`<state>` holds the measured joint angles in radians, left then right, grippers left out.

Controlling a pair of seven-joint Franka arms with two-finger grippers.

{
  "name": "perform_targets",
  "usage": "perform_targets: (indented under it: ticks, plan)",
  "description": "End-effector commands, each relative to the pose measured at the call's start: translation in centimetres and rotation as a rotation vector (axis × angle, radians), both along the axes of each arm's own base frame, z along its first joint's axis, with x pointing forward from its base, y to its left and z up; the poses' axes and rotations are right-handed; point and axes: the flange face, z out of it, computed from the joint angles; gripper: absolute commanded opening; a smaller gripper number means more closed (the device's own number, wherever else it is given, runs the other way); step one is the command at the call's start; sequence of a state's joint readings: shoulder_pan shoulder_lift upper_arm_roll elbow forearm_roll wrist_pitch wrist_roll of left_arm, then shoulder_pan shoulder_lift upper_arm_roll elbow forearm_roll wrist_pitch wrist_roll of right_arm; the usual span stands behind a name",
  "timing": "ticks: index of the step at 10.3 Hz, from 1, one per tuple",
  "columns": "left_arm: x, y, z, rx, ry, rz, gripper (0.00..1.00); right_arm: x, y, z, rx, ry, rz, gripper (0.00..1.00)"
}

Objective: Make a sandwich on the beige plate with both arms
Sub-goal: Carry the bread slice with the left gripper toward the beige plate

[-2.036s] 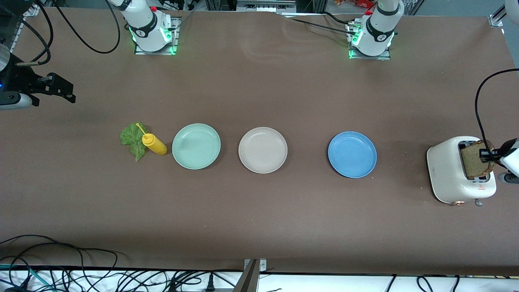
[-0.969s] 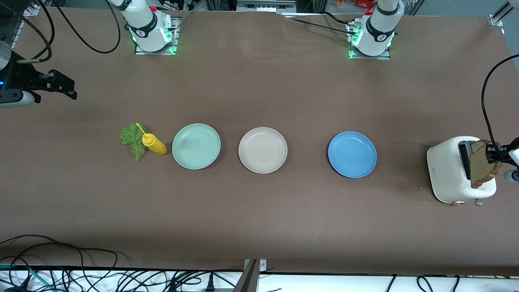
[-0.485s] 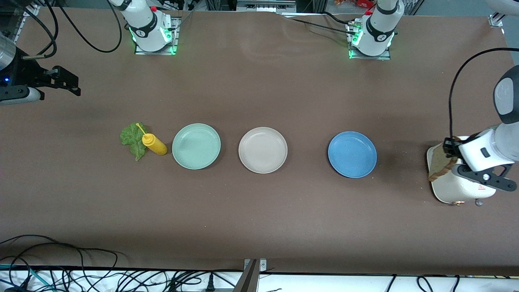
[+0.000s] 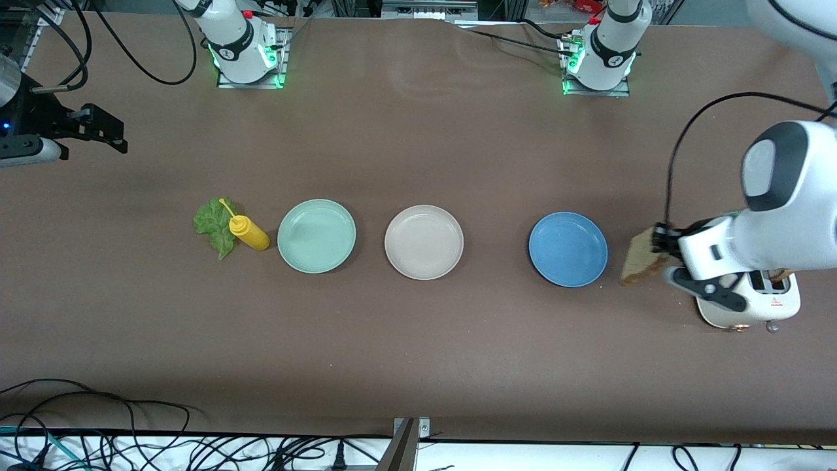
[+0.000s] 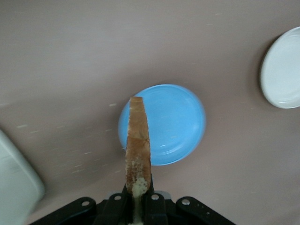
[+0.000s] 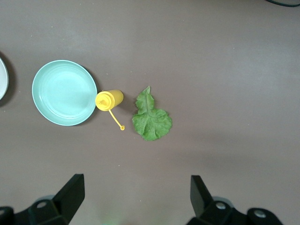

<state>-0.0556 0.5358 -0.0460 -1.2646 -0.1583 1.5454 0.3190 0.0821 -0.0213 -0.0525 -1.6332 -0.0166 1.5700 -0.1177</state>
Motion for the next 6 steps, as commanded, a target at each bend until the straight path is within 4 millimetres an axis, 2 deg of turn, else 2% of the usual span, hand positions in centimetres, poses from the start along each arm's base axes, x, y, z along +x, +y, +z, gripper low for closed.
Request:
perform_targets:
  ticks: [1,2,3,5,6]
  plan:
    - [0.3,-1.3,-2.5,-0.122,0.07,0.06,0.0,-0.3,0.1,0.8,0.001,0.004,0.003,1.0]
    - [0.1,-3.4,-3.1,-0.126,0.086,0.056,0.0,-0.5,0.1,0.7,0.003,0.015,0.002,1.0]
    - [0.1,-4.7,-4.6,-0.128,0.107,0.043,0.0,-0.7,0.1,0.8,0.002,0.032,0.004,1.0]
    - [-0.3,-9.2,-8.3,-0.235,0.205,0.099,0.0,-0.9,0.1,1.3,0.0,0.04,0.006,1.0]
    - [-0.2,-9.9,-9.2,-0.26,0.245,0.164,0.0,-0.9,0.1,1.4,0.002,0.038,0.006,1.0]
